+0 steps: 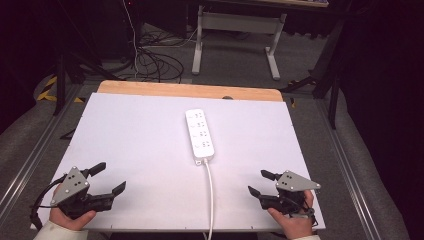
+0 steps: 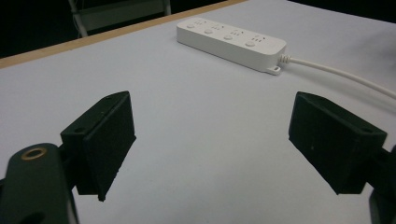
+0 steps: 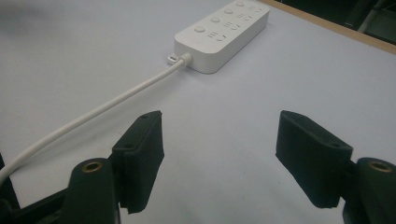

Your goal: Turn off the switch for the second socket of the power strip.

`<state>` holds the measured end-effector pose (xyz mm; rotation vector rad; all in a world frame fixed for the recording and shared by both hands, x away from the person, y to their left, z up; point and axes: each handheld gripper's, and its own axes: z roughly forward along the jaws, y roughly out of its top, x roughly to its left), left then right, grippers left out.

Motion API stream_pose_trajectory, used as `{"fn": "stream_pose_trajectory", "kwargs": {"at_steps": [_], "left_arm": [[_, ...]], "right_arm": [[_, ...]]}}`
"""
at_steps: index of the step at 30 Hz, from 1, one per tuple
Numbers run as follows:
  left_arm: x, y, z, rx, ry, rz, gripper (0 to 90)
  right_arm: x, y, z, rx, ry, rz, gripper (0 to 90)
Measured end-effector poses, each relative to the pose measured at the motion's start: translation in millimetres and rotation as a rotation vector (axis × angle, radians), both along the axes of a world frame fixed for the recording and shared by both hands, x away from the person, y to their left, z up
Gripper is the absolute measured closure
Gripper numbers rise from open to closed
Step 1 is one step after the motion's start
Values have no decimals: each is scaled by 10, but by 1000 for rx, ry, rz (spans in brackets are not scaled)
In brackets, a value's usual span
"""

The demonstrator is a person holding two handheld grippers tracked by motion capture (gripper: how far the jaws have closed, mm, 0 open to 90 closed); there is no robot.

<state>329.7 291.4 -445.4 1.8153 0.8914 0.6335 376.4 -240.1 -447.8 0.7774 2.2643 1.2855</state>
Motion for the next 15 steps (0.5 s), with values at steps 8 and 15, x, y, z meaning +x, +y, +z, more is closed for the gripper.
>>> {"fn": "stream_pose_trajectory", "kwargs": {"at_steps": [8,15], "left_arm": [[-3,1,2,6,-1,8,150],[-9,9,5,5,-3,17,151]], "right_arm": [[65,78,140,-31,20,13,436],[207,204,301,-45,36,31,472]]}}
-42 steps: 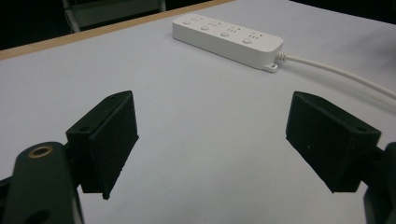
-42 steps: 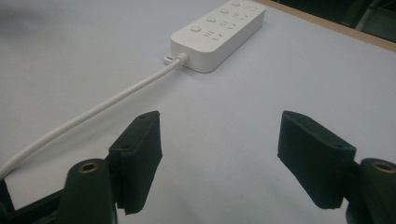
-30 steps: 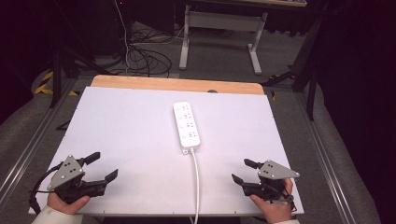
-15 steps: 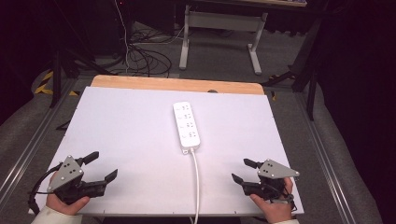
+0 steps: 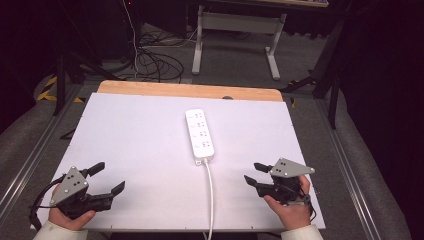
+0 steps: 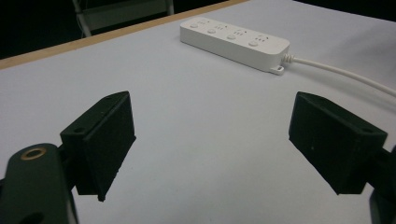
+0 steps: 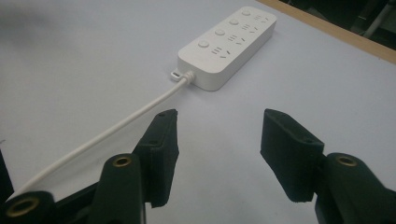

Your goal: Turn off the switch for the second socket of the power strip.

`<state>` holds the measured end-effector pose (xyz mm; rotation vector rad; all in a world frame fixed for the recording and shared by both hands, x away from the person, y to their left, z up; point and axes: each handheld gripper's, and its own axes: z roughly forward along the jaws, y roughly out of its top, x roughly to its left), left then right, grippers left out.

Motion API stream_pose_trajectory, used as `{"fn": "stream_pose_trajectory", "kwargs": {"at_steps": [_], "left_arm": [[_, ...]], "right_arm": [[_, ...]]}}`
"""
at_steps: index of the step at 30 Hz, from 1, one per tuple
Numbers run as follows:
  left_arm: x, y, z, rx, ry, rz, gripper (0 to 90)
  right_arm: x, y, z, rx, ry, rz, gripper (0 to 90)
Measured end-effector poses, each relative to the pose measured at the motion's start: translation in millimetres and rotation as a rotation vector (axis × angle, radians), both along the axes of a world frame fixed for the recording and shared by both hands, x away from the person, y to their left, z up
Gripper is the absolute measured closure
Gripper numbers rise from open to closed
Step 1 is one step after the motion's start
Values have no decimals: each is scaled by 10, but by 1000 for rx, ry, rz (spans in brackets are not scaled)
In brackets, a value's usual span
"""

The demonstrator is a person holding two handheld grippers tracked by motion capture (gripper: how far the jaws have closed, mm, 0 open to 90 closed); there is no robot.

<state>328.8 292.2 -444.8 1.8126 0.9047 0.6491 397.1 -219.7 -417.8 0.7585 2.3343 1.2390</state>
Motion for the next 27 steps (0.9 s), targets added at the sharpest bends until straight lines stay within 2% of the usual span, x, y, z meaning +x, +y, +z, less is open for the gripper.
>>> {"fn": "stream_pose_trajectory", "kwargs": {"at_steps": [11,21,27], "left_arm": [[-4,5,1,1,-1,3,152],[-5,10,0,7,-3,4,152],[-13,22,2,10,-2,4,152]], "right_arm": [[216,242,207,-16,3,22,538],[378,355,298,-19,9,30,556],[484,470,355,-44,5,40,575]]}}
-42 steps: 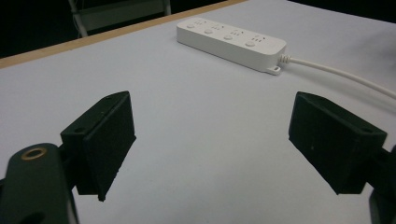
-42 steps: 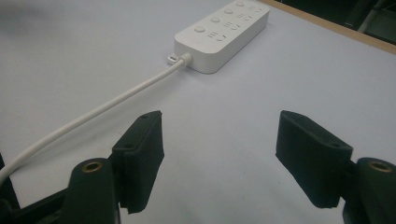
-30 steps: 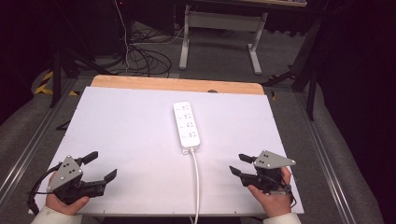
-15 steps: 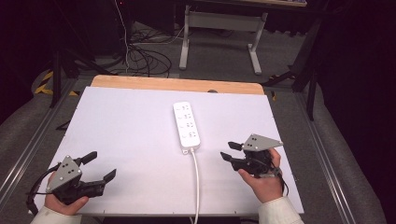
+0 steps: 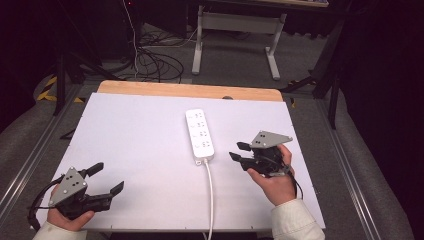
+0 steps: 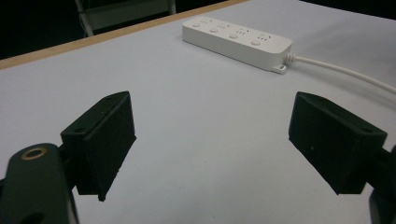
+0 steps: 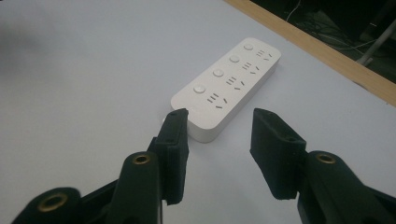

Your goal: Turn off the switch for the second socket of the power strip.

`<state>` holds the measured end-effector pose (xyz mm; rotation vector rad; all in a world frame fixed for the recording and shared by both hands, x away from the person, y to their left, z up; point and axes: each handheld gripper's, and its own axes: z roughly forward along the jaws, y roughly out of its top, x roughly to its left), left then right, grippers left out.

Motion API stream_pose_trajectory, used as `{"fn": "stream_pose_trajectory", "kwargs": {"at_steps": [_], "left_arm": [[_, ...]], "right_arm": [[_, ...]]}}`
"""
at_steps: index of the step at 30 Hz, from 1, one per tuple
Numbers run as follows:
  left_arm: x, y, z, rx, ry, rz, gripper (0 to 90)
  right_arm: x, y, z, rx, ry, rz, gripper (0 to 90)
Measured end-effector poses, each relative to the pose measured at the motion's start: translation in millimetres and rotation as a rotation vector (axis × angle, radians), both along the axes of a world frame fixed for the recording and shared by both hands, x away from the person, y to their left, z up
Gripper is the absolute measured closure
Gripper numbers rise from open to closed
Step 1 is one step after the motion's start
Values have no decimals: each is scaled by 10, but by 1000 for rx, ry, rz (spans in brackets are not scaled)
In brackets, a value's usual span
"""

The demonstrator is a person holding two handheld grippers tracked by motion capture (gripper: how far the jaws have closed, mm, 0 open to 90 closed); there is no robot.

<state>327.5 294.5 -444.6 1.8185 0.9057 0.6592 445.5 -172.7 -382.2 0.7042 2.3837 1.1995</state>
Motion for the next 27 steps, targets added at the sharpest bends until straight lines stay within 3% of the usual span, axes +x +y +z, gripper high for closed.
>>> {"fn": "stream_pose_trajectory", "kwargs": {"at_steps": [7,10,12,14,27], "left_arm": [[-20,9,0,-5,0,7,153],[-28,14,-2,-8,0,13,153],[-28,15,-3,-6,-1,15,153],[-27,14,-3,-4,0,14,153],[-18,31,-6,-4,4,16,154]], "right_arm": [[106,109,31,-13,-1,10,624],[157,136,39,-4,8,14,719],[217,170,49,10,7,38,870],[240,187,50,11,5,49,900],[671,508,-67,43,45,61,900]]}}
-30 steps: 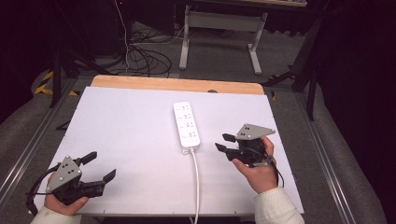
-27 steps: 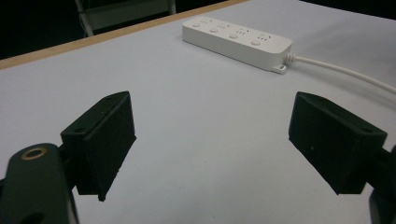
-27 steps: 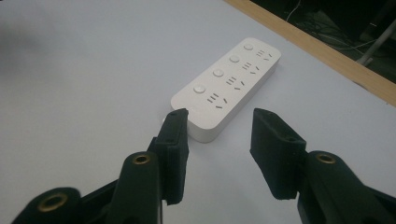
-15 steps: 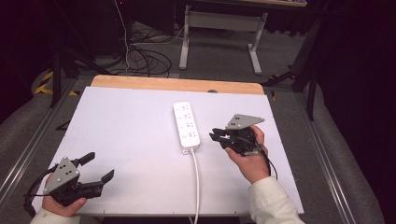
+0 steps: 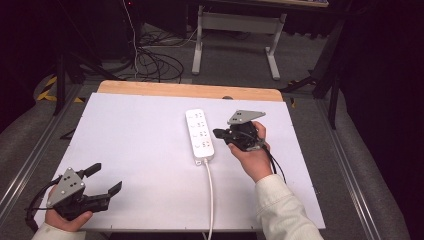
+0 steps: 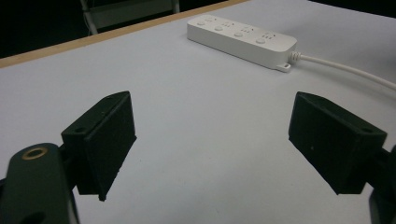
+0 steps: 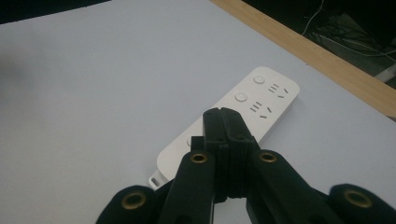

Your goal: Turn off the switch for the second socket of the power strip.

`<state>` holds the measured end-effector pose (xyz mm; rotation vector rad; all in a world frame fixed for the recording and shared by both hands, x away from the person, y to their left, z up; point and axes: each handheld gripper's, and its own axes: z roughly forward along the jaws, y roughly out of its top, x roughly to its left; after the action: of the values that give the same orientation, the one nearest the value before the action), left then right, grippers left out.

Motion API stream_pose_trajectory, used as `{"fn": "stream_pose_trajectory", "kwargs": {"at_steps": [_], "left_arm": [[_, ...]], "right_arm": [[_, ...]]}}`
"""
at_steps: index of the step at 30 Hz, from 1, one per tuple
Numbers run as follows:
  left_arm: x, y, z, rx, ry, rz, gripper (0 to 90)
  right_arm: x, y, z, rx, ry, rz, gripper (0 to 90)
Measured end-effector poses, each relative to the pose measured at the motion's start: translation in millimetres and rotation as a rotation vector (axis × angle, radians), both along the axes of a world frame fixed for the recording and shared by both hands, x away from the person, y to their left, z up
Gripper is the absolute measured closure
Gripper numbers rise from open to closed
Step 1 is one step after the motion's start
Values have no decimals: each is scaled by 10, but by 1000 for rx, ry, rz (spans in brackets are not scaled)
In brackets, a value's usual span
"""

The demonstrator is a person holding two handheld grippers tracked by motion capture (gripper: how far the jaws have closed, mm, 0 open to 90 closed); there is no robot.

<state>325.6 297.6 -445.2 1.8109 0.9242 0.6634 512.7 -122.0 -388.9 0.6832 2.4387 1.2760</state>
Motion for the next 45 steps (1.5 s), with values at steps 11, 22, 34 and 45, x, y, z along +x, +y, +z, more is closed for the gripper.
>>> {"fn": "stream_pose_trajectory", "kwargs": {"at_steps": [11,22,34,45], "left_arm": [[5,12,0,3,-2,5,154],[16,18,-4,17,-1,12,156],[23,18,-12,11,7,15,157],[28,21,-12,16,6,15,157]], "right_arm": [[262,288,-255,-5,23,-3,900],[420,457,-457,-16,33,-17,900],[518,589,-615,-38,53,-25,900],[561,652,-703,-56,66,-43,900]]}}
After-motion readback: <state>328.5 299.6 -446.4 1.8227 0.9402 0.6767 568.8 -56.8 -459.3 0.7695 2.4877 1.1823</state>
